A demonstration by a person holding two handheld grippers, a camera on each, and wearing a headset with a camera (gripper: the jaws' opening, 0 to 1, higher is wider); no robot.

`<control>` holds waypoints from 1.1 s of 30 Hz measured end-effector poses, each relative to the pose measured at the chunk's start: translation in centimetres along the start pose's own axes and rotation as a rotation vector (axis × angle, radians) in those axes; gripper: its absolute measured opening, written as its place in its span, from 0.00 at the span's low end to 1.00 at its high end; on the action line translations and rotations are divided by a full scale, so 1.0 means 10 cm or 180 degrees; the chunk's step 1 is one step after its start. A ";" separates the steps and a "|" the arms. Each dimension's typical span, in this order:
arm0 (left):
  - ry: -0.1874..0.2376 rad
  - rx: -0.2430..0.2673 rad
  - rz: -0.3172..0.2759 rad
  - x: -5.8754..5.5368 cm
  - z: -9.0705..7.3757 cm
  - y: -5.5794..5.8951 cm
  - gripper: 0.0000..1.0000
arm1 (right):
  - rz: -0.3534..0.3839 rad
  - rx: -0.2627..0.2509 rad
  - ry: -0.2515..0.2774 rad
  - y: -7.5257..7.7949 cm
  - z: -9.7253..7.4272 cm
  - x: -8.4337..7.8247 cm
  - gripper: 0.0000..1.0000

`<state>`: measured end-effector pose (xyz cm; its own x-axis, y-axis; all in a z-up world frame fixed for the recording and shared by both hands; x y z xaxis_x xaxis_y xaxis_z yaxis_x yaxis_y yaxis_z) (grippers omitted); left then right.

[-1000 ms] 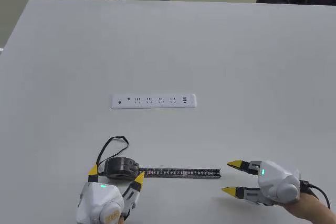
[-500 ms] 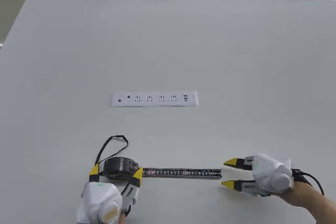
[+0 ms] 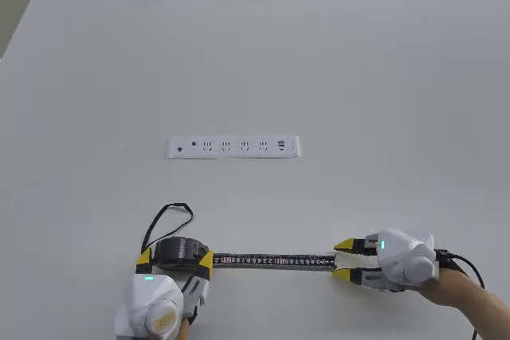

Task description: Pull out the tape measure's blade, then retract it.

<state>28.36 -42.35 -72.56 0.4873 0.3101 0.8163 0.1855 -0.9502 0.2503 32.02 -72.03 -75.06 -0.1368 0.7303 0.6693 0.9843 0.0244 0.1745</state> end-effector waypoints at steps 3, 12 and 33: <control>-0.0008 0.0006 -0.0008 -0.01 -0.01 0.01 0.60 | -0.0019 0.0046 -0.0012 -0.01 0.02 -0.01 0.20; -0.0006 0.0032 -0.0019 -0.03 0.02 -0.02 0.59 | -0.0029 0.0118 -0.0023 -0.03 0.05 -0.04 0.14; -0.0020 0.0064 -0.0045 -0.03 -0.01 -0.02 0.57 | -0.0016 0.0096 -0.0023 -0.02 0.04 -0.02 0.11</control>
<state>28.13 -42.28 -72.77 0.4898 0.3236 0.8095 0.2094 -0.9450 0.2511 31.88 -71.90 -75.56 -0.1411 0.7351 0.6631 0.9866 0.0486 0.1560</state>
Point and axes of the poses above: the centre of the closed fingertips' face, and the gripper's own axes: z roughly forward along the fingers, y roughly to its right, x roughly out of its top, the point moved 3 cm from there along -z, roughly backward along the fingers, and after that the axes turned 13 degrees about -z, right-handed, at the moved point
